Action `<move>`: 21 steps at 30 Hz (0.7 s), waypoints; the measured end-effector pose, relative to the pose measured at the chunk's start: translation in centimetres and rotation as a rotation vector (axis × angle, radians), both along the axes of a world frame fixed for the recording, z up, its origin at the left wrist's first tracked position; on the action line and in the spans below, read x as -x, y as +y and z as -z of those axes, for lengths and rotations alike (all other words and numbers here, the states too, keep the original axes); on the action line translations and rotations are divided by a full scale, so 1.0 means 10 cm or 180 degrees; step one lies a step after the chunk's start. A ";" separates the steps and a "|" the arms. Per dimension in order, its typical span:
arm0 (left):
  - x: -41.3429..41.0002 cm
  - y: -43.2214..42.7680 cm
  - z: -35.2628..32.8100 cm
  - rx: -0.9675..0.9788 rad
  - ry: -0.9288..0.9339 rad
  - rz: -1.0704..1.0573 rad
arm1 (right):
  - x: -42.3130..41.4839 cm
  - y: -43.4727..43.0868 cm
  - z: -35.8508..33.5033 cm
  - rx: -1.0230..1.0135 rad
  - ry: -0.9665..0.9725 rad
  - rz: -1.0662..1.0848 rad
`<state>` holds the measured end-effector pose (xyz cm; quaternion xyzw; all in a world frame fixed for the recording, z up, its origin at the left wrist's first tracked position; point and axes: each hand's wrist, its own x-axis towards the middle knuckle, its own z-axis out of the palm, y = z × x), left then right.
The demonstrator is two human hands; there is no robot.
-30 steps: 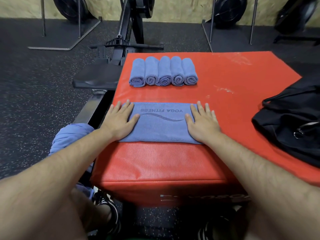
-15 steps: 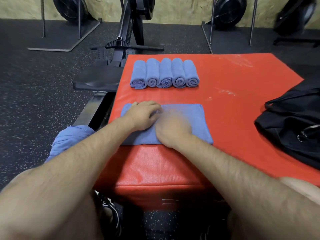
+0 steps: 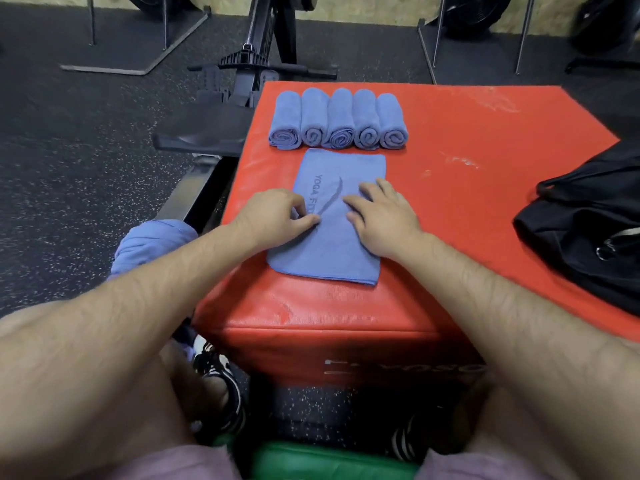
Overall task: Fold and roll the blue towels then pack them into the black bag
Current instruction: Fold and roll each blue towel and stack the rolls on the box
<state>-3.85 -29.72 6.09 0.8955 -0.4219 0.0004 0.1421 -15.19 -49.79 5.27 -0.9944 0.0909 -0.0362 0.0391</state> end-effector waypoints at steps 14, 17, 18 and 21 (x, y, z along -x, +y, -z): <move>0.44 0.57 -0.01 0.0156 0.0482 0.1571 | 0.70 0.09 -0.18 -0.0853 0.0287 -0.1557; 0.33 0.71 0.01 0.0110 0.0390 0.1498 | 0.75 -0.02 -0.16 -0.0951 0.0358 -0.1519; 0.29 0.74 0.02 0.0099 0.0412 0.1458 | 0.76 -0.03 -0.17 -0.0953 0.0336 -0.1513; 0.26 0.78 0.02 0.0087 0.0475 0.1374 | 0.80 -0.02 -0.15 -0.0724 0.0119 -0.1602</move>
